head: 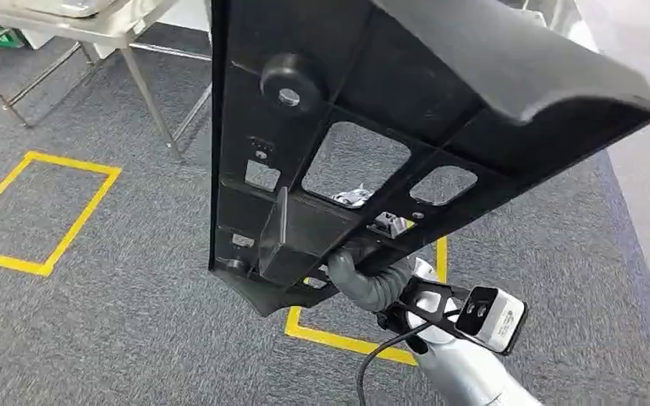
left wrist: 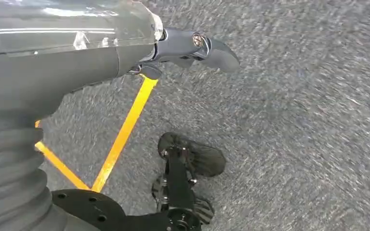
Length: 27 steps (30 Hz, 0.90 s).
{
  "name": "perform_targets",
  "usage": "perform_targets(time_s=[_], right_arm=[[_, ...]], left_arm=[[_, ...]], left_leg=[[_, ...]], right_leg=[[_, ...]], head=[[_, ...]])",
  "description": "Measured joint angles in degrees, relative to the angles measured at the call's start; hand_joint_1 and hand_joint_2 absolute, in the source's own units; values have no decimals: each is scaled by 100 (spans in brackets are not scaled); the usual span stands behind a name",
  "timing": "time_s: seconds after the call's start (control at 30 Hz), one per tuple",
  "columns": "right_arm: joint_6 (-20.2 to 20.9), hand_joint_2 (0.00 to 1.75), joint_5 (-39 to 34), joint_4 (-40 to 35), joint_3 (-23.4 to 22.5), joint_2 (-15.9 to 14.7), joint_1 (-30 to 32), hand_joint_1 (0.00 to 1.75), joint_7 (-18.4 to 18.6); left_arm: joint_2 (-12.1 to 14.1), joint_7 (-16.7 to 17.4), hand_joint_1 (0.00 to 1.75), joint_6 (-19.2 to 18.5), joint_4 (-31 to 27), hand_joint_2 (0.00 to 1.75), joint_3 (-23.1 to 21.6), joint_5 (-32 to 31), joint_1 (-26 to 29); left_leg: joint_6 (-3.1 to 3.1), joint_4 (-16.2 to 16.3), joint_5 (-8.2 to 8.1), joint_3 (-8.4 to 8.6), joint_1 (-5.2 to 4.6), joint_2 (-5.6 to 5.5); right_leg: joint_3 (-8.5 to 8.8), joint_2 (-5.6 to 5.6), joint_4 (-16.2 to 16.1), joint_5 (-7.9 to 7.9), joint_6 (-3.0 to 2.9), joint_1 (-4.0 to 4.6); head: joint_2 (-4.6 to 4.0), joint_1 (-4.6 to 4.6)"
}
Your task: Take the parts from the cabinet and place them on the table.
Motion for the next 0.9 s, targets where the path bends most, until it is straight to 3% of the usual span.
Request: perform_targets(time_s=[0.07, 0.1, 0.13, 0.17, 0.2, 0.23, 0.27, 0.3, 0.33, 0.37, 0.4, 0.43, 0.47, 0.57, 0.6, 0.63, 0.67, 0.7, 0.77, 0.8, 0.83, 0.9], right_arm=[[20, 175, 0, -9, 0, 0, -8, 175, 4], [24, 175, 0, -31, 0, 2, -8, 175, 7], [31, 175, -4, -46, 0, 4, -38, 175, 15], [33, 175, -9, -48, 0, 33, -58, 175, 24], [33, 175, -11, -48, 0, 50, -61, 175, 31], [35, 175, -18, -50, 0, 57, -59, 175, 37], [59, 175, -17, -50, 0, 57, -57, 175, 55], [65, 175, -17, -52, 0, 59, -56, 175, 81], [70, 175, -22, -63, 0, 61, -57, 175, 109], [77, 175, -22, -85, 0, 70, -57, 175, 122], [83, 175, -24, -101, 0, 83, -59, 175, 133], [85, 175, -24, -116, 0, 101, -58, 175, 140], [98, 175, -24, -149, 0, 114, -65, 175, 151], [107, 175, -28, -223, 0, 122, -37, 175, 181], [111, 175, -26, -253, -2, 122, -31, 175, 188], [118, 175, -24, -289, -9, 122, -30, 175, 197], [120, 175, -17, -313, -11, 122, -41, 175, 210], [129, 175, -11, -332, -11, 125, -38, 175, 214], [135, 175, 2, -339, -13, 124, -13, 175, 229], [135, 175, 4, -339, -13, 125, 4, 175, 229], [135, 175, 11, -341, -13, 125, 11, 175, 232], [138, 175, 20, -367, -15, 125, 9, 175, 243]], left_arm=[[0, -7, 0, 2, 0, 175, 0, 26, -22], [0, -9, 0, 2, 2, 175, 0, 26, -36], [4, -18, 0, 2, 2, 175, 2, 26, -39], [2, -22, 0, 2, 2, 175, 2, 26, -35], [2, -24, 0, 0, 2, 175, 2, 31, -29], [2, -42, 0, -2, 2, 175, 2, 42, -11], [4, -76, 0, -7, 2, 175, 2, 44, 2], [7, -96, 0, -7, 2, 175, 4, 50, 6], [9, -120, 0, -7, 2, 175, 4, 57, 2], [9, -129, 0, -7, 2, 175, 4, 59, -2], [11, -131, 0, -7, 2, 175, 4, 59, -2], [11, -136, 0, -7, 2, 175, 4, 59, 2], [11, -144, 0, -9, 2, 175, 4, 59, -5], [13, -127, 0, -2, 2, 175, 4, 41, -10], [9, -116, 0, -2, 2, 175, 4, 39, -20], [9, -109, 0, -4, 2, 175, 4, 37, -29], [11, -98, 0, -2, 2, 175, 4, 35, -27], [11, -77, 0, 2, 0, 175, 4, 35, -19], [15, -70, 0, -2, 0, 175, 4, 31, 2], [15, -72, 0, -11, 0, 175, 4, 24, -1], [15, -74, 0, -24, 2, 175, 4, 22, -2], [15, -79, 0, -50, 2, 175, 4, -6, -14]], left_leg=[[-66, -29, -8, 46, 4, 109], [-113, 14, -69, 37, 41, -9], [-127, 208, -213, -31, 43, -235], [-138, 620, -440, -219, 50, -365], [-154, 1104, -666, -454, 54, -415], [-164, 1554, -828, -682, 53, -430], [-169, 1872, -876, -863, 53, -431], [-164, 1839, -766, -882, 53, -431], [-150, 1531, -526, -770, 54, -439], [-135, 1010, -217, -546, 57, -467], [-116, 458, 61, -297, 66, -562], [-76, 125, 77, -139, 85, -817], [-59, 33, 62, -105, 78, -839], [26, 75, 69, -120, 29, -721], [85, 7, 108, -102, 101, -653], [124, -17, 118, -81, 87, -591], [165, -19, 117, -81, 82, -548], [177, -19, 110, -83, 69, -482], [190, -16, 100, -89, 51, -345], [189, -15, 94, -87, 51, -283], [178, -14, 84, -78, 50, -226], [149, -12, 58, -38, 50, -127]], right_leg=[[-4, 119, -24, 15, -63, 0], [43, 153, -74, 42, -100, -59], [50, 187, -80, 43, -138, -68], [48, 232, -79, 46, -158, -67], [46, 293, -78, 44, -163, -59], [43, 352, -72, 40, -171, -52], [43, 423, -63, 38, -174, -43], [51, 486, -59, 35, -174, -42], [59, 551, -50, 30, -168, -43], [74, 619, -41, 20, -154, -45], [87, 678, -28, 6, -134, -48], [81, 717, -17, -5, -115, -61], [40, 783, 30, -13, -80, -30], [12, 911, -26, 33, 37, -82], [8, 889, 4, 6, 72, -48], [-27, 605, 105, -72, 78, -25], [-172, 431, 403, -264, 83, -30], [-403, 346, 875, -504, 103, -52], [-859, 313, 1778, -839, 142, -81], [-935, 307, 1912, -819, 151, -96], [-862, 290, 1749, -666, 159, -105], [-318, 162, 717, -145, 125, -100]], head=[[0, 0], [0, 0], [0, 0], [0, 0], [0, 0], [0, 0], [0, 0], [0, 0], [0, 0], [0, 0], [0, 0], [0, 0], [0, 0], [0, 0], [0, 0], [0, 0], [0, 2], [0, 2], [0, 0], [0, 2], [0, 2], [0, 2]])
